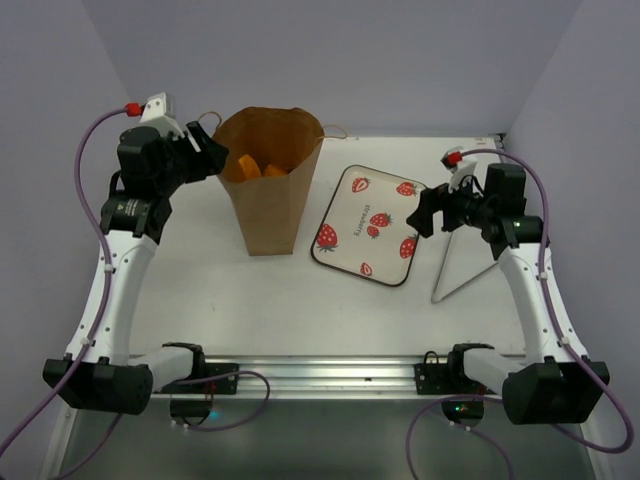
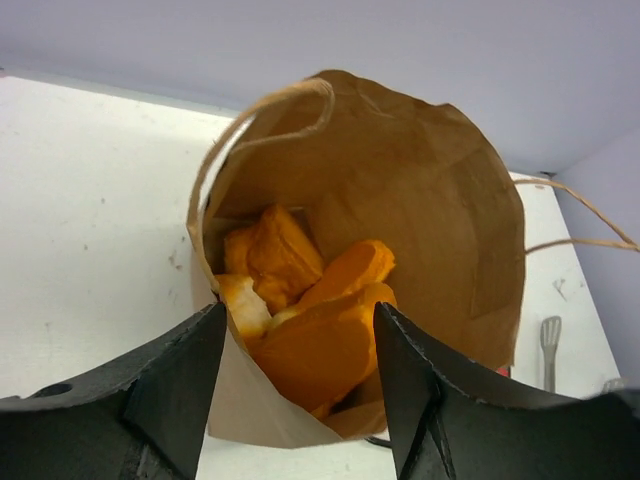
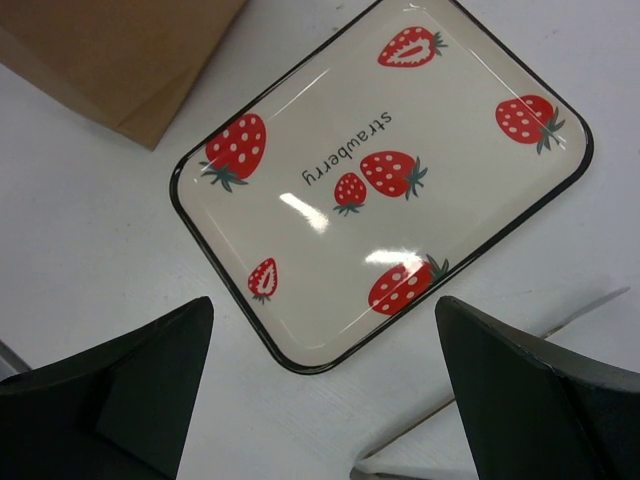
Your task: Take the fake bread out of the paper bag
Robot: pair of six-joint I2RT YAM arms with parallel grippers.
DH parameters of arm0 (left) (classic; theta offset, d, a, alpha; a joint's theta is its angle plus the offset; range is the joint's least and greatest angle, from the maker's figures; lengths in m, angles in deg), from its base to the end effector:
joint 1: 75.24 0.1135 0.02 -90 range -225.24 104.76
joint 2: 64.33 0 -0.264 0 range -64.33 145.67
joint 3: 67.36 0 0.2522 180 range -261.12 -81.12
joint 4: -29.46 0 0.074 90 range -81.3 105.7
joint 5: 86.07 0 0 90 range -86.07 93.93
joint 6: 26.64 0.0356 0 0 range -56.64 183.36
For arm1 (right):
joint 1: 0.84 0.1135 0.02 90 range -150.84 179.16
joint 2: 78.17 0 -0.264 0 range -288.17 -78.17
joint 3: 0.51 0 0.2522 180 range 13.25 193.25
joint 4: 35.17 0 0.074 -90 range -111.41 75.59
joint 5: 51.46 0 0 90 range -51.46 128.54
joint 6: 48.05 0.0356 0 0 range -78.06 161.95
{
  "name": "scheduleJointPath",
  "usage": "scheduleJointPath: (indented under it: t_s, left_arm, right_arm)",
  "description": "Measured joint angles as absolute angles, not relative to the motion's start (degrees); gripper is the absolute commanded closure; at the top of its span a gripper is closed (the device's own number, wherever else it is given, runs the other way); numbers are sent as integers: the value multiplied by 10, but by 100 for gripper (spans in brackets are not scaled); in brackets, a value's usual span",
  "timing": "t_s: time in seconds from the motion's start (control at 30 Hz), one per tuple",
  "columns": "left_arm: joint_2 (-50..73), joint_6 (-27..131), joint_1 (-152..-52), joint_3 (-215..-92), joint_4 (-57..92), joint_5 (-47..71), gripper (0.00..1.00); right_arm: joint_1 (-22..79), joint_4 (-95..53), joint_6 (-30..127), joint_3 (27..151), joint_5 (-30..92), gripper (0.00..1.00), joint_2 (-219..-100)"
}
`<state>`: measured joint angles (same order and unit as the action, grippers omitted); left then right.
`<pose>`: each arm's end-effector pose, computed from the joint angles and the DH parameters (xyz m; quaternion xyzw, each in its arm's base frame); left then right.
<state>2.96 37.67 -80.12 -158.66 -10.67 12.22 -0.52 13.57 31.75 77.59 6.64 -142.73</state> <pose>0.2520 -0.0267 0.4293 -0.1012 0.7919 -0.2137 0.5630 0.2368 0.0201 0.3509 -0.2042 0.8384 0.2050 0.4618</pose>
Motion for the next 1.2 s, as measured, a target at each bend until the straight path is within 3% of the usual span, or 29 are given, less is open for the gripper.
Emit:
scheduleJointPath:
  t_s: [1.2]
  left_arm:
    - [183, 481, -801, -1665, -123, 31, 58]
  right_arm:
    - [-51, 87, 351, 720, 75, 1, -1418]
